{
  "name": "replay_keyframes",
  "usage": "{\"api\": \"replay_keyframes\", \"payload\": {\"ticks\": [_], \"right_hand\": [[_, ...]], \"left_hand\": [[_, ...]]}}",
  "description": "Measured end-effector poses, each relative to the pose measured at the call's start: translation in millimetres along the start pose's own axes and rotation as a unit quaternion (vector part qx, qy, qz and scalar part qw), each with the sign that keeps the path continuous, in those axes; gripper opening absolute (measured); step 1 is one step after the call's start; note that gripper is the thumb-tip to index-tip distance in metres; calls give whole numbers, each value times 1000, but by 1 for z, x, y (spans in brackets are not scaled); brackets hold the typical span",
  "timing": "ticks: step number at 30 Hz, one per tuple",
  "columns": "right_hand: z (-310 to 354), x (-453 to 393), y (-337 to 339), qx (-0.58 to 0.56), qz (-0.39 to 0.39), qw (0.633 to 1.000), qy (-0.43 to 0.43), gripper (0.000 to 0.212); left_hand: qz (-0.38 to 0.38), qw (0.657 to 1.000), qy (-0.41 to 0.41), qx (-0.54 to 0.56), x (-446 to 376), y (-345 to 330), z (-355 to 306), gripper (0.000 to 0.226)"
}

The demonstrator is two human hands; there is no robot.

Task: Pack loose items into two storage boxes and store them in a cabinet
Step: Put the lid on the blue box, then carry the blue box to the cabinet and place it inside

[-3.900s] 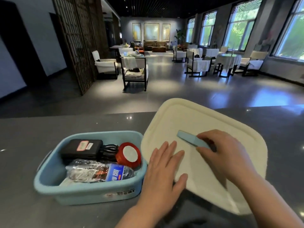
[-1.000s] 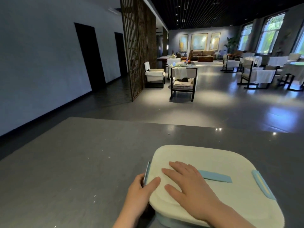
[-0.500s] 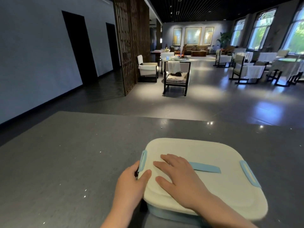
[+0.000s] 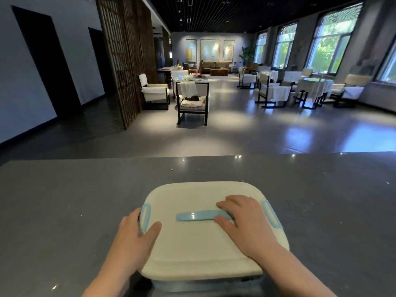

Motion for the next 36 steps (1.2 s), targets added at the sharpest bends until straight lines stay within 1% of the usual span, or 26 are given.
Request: {"api": "replay_keyframes", "payload": {"ticks": [1,3,4,5,7,8,11,15,19,22,24,25,27,28,31,36], "right_hand": [[-22,1,9,18,-16,999,-30,43],[-59,5,23,26,-26,994,-100,37],[-74,9,25,-11,-15,990,-139,34],[-86,14,25,-80,-4,980,-181,34],[-101,19,19,-216,17,941,-261,35],[-103,20,17,-248,24,927,-281,35],[-107,20,10,-294,53,901,-314,35],[-108,26,12,-382,72,854,-347,37],[-115,43,17,-417,66,830,-366,38],[-133,72,29,-430,45,815,-387,37],[-147,97,41,-430,33,809,-400,38],[-153,111,48,-430,28,806,-405,41],[-166,139,67,-442,13,795,-416,53],[-175,152,77,-448,-3,787,-424,57],[-210,198,114,-444,-65,768,-457,60],[-268,292,185,-427,-197,732,-494,58]], "left_hand": [[1,1000,-1,-8,-3,-3,-2,41],[2,1000,10,-17,-10,-7,0,44],[1,1000,17,-17,-14,-8,2,46],[-2,1000,27,-12,-16,-8,3,47],[-2,999,44,13,-20,-8,6,46],[-1,998,49,28,-21,-9,7,45],[18,996,60,70,-21,-14,9,39],[1,990,76,122,-18,-15,7,37],[4,984,91,150,-8,-20,0,37],[17,980,99,174,9,-30,-8,37],[43,972,113,199,24,-42,-20,36],[55,970,120,206,30,-49,-28,40],[79,968,107,212,40,-68,-53,52],[90,969,97,209,44,-77,-69,54],[126,966,67,214,58,-115,-114,44],[237,944,27,227,100,-202,-203,38]]}}
Point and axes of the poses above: each hand's wrist, its own x-axis away from the middle knuckle, its own y-axis out of the back of the hand, z = x × y, the point moved 8 cm from there along -x, towards the middle knuckle, and after that the axes turned 9 degrees about -y, right-handed, at the moved point
